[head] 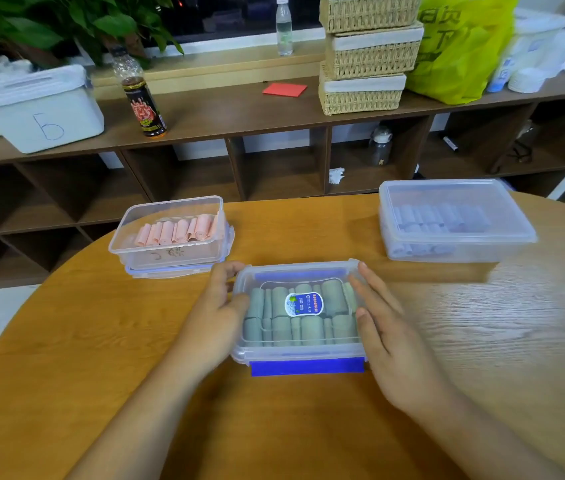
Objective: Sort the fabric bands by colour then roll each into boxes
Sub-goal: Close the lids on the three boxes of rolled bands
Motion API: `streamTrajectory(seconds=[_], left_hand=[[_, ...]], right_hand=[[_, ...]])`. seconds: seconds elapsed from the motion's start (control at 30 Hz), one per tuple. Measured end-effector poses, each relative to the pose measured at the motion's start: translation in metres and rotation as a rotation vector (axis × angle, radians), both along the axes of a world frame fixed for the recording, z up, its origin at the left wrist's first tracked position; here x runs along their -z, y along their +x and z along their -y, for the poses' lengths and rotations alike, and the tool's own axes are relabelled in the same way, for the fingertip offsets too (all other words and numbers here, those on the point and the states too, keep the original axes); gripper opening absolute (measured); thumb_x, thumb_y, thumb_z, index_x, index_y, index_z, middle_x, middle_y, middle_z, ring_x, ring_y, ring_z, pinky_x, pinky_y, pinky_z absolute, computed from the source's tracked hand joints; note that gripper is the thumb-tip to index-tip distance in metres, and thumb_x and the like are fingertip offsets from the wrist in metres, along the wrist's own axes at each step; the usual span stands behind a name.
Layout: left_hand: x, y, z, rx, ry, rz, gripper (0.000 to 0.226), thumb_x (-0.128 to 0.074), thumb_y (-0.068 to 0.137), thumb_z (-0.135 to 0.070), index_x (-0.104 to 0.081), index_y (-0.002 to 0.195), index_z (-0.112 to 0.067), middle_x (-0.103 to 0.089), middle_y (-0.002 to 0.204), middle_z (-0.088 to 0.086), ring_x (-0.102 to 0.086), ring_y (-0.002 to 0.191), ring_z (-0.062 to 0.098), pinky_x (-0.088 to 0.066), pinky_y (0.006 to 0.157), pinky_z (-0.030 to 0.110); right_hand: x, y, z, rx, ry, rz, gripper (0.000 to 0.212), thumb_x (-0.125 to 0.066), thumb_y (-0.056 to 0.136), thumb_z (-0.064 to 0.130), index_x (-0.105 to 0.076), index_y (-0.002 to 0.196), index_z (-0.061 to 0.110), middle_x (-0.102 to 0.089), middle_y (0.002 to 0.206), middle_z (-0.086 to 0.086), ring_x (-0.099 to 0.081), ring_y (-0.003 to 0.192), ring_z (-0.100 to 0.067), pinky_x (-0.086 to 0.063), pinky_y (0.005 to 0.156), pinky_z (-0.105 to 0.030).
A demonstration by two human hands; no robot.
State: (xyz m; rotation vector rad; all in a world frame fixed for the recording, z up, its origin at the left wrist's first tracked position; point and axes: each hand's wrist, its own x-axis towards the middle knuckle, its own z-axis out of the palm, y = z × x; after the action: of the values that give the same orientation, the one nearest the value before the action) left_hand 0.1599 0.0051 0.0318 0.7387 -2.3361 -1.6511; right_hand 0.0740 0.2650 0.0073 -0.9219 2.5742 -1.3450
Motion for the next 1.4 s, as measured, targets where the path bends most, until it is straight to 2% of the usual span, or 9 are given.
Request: streamTrajectory(seconds=[0.07,0.2,0.33,0.43,0.53,0.9,1.1,1.23,1.4], left_hand=[[-0.011,-0.02,0.011,0.066,-0.118,0.122,0.017,-0.06,0.105,-0.042,-0.057,0.122,-0.044,-0.066,0.115,-0.028,-0.062,0.115,0.002,-0.048,0.089,0.024],[-0.031,-0.061,0.03,0.312,-0.223,0.413,0.051,-0.058,0.091,-0.079,-0.071,0.117,-0.038,-0.072,0.117,-0.017,-0.064,0.113,0.007,-0.052,0.101,0.036],[-0.031,-0.076,0.041,0.418,-0.133,0.357,0.046,-0.072,0.088,-0.069,-0.076,0.118,-0.035,-0.075,0.115,-0.015,-0.067,0.114,0.008,-0.053,0.107,0.036],[-0.018,-0.074,0.038,0.343,-0.109,0.147,0.034,-0.082,0.089,-0.049,-0.077,0.119,-0.035,-0.075,0.107,-0.011,-0.069,0.107,0.007,-0.053,0.097,0.03],[-0.002,-0.068,0.024,0.343,-0.277,0.036,0.019,-0.079,0.094,-0.045,-0.079,0.111,-0.037,-0.066,0.107,-0.015,-0.064,0.108,0.004,-0.048,0.096,0.025],[0.002,-0.091,0.008,0.219,-0.207,-0.092,0.01,-0.084,0.089,-0.04,-0.083,0.098,-0.035,-0.066,0.106,-0.014,-0.067,0.099,0.0,-0.048,0.08,0.009],[0.002,-0.123,0.011,0.224,-0.209,-0.087,0.016,-0.083,0.09,-0.044,-0.083,0.102,-0.034,-0.066,0.104,-0.014,-0.067,0.098,0.004,-0.058,0.088,0.028],[0.002,-0.143,0.019,0.215,-0.286,-0.095,0.02,-0.08,0.092,-0.047,-0.083,0.107,-0.033,-0.065,0.105,-0.015,-0.067,0.1,0.006,-0.059,0.087,0.029],[-0.005,-0.173,0.028,0.24,-0.637,-0.066,0.031,-0.066,0.101,-0.053,-0.08,0.12,-0.033,-0.063,0.108,-0.015,-0.057,0.11,0.012,-0.049,0.084,0.03]], right_hand=[[0.003,-0.004,-0.003,-0.005,0.035,-0.157,0.043,-0.04,0.114,0.02,-0.052,0.155,0.026,-0.038,0.165,0.022,-0.022,0.158,-0.003,-0.027,0.129,-0.033],[0.003,0.0,-0.006,-0.172,0.145,-0.351,0.037,-0.042,0.113,0.036,-0.062,0.144,0.032,-0.052,0.152,0.023,-0.03,0.156,-0.008,-0.032,0.125,-0.048],[0.005,0.009,-0.005,-0.24,0.457,-0.563,0.071,-0.048,0.097,0.079,-0.049,0.155,0.038,-0.038,0.167,0.015,-0.02,0.162,-0.019,-0.025,0.126,-0.06],[0.009,0.011,-0.002,-0.24,0.527,-0.624,0.081,-0.064,0.088,0.074,-0.046,0.157,0.037,-0.037,0.168,0.007,-0.025,0.16,-0.03,-0.031,0.122,-0.065],[0.014,0.013,0.001,-0.203,0.517,-0.655,0.077,-0.074,0.087,0.063,-0.05,0.155,0.036,-0.041,0.166,0.002,-0.032,0.156,-0.035,-0.037,0.117,-0.066],[0.012,-0.01,0.0,-0.189,0.446,-0.667,0.074,-0.068,0.089,0.065,-0.052,0.155,0.035,-0.044,0.164,0.002,-0.033,0.157,-0.033,-0.031,0.121,-0.064],[0.005,-0.041,-0.001,-0.203,0.409,-0.645,0.063,-0.058,0.097,0.067,-0.055,0.153,0.037,-0.049,0.161,0.006,-0.036,0.155,-0.029,-0.034,0.119,-0.062],[0.0,-0.063,0.008,-0.19,0.407,-0.618,0.053,-0.045,0.105,0.067,-0.058,0.149,0.041,-0.049,0.161,0.009,-0.036,0.156,-0.025,-0.032,0.121,-0.063],[-0.008,-0.096,0.027,-0.229,0.391,-0.493,0.049,-0.053,0.104,0.059,-0.062,0.146,0.036,-0.051,0.16,0.007,-0.035,0.156,-0.025,-0.033,0.124,-0.049]])
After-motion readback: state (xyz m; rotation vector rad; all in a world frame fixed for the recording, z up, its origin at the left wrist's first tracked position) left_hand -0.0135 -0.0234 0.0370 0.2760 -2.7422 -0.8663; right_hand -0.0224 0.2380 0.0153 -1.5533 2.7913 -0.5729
